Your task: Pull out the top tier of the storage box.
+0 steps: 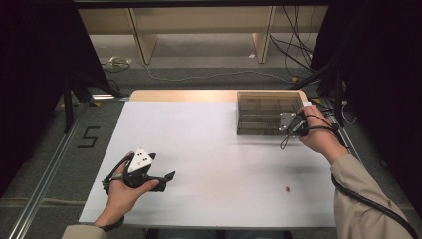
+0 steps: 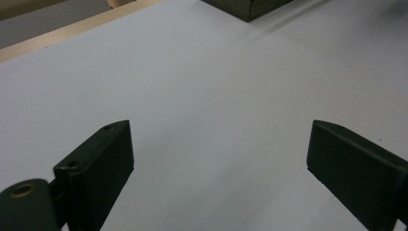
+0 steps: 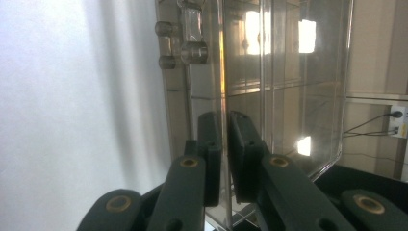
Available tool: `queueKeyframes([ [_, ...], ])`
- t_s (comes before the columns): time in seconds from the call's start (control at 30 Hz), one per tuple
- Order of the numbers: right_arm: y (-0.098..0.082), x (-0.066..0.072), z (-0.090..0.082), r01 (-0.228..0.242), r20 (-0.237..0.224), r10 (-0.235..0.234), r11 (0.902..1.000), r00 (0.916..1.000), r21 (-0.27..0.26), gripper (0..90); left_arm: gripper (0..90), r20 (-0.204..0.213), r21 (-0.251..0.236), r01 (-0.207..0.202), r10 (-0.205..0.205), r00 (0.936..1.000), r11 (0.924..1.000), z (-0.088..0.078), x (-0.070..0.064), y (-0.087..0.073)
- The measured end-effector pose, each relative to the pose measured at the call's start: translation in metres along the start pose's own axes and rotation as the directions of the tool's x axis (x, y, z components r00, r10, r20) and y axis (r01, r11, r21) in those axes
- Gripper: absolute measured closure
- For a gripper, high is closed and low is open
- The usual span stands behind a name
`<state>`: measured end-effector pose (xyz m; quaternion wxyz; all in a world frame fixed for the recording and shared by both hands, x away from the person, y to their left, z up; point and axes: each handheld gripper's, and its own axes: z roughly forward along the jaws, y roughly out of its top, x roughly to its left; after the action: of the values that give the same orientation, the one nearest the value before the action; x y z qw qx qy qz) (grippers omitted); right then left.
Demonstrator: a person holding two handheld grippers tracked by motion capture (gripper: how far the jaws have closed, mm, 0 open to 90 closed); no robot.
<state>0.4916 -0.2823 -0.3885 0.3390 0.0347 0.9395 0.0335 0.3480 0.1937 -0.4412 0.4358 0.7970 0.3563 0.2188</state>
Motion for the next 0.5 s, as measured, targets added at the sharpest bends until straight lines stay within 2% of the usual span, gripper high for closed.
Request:
queueKeyframes([
  [0.5, -0.0017, 0.0036, -0.0060, 0.015, -0.028, -0.015, 0.9999, 0.9995, -0.002, 85.2, 9.3, -0.001, 0.001, 0.000, 0.000, 1.0000, 1.0000, 0.0001, -0.0003, 0.0000],
])
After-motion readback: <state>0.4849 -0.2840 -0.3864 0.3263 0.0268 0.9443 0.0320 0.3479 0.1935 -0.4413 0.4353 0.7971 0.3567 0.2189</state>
